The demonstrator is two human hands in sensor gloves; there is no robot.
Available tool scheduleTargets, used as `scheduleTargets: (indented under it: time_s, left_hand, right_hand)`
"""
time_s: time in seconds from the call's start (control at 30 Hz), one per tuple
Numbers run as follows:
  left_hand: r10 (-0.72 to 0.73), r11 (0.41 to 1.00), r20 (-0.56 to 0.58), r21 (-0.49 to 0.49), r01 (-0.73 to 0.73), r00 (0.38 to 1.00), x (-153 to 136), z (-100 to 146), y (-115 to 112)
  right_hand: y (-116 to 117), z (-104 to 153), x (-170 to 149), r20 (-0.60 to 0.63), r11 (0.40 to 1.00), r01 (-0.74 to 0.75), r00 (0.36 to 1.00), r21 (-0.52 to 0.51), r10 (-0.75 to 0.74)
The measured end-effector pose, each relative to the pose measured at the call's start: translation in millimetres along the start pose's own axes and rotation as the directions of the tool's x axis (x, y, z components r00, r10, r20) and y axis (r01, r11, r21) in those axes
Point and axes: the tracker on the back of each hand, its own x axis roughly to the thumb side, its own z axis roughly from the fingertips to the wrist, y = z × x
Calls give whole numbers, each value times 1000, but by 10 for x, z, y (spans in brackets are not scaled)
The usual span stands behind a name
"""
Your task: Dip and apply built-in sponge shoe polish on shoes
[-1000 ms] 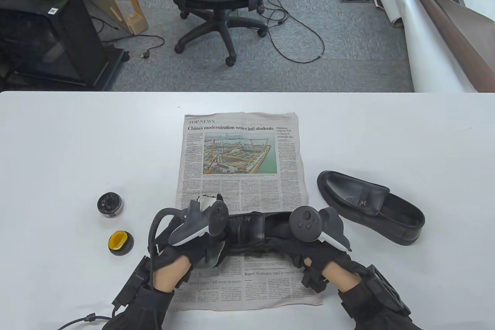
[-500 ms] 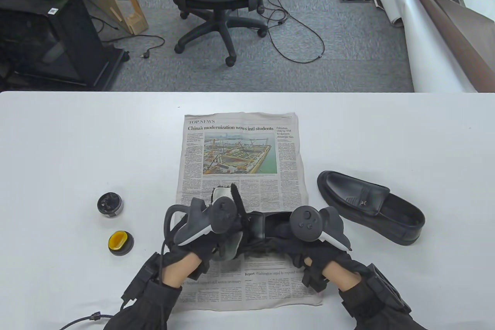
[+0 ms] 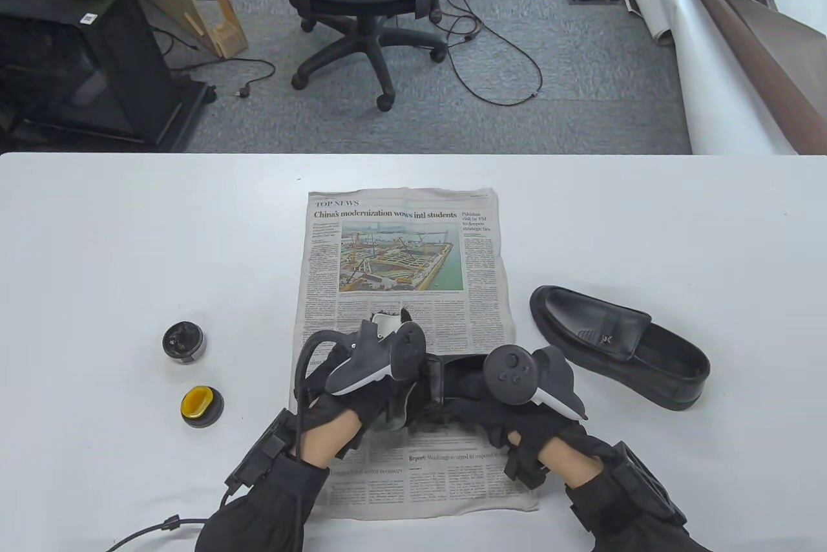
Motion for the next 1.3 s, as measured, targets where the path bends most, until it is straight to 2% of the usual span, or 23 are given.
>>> scheduleTargets:
  time_s: [0.17,0.33,0.47,0.53,0.6,0.63,0.7,0.83,0.93,1.13,1.3]
  left_hand:
    - [-101,991,-77,-93,94,992,-273,37,-40]
    - [-113,983,-161,-162,86,980,-562,59,-71]
    - [-112,983,-172,-164,84,979,-635,62,-42]
    - [-160,984,-171,-108,143,972,-604,85,6]
    - [-44,997,-116,-74,36,992,-552,81,51]
    - [78,995,-76,-59,-83,994,-496,47,66]
    - [178,983,-25,-40,-179,984,-348,-44,81]
    - [195,981,77,-26,-194,978,-9,-189,84]
    - [193,981,90,0,-194,977,123,-244,94]
    - [163,986,60,-32,-162,985,98,-258,-3]
    - [26,999,31,-31,-25,999,61,-186,5]
  right_hand:
    - [-2,-2,2,-8,1000,2,1000,-2,-2]
    - [-4,-1,2,-11,1000,1,1000,-5,-1]
    - [-4,-2,1,-10,1000,2,1000,-5,-2]
    - [-4,-1,0,-9,1000,2,1000,-6,-2]
    - [-4,-1,1,-9,1000,0,1000,-7,0]
    - [-4,-4,-1,-6,1000,0,1000,-6,0]
    - [-6,-8,-4,0,1000,2,1000,-1,-2]
    - [-4,-3,2,0,1000,-1,1000,-3,1]
    - [-5,-8,-3,6,1000,1,1000,1,-1]
    - [-4,-9,2,12,1000,-8,1000,2,8]
    - [-3,-5,8,5,1000,-14,1000,-2,14]
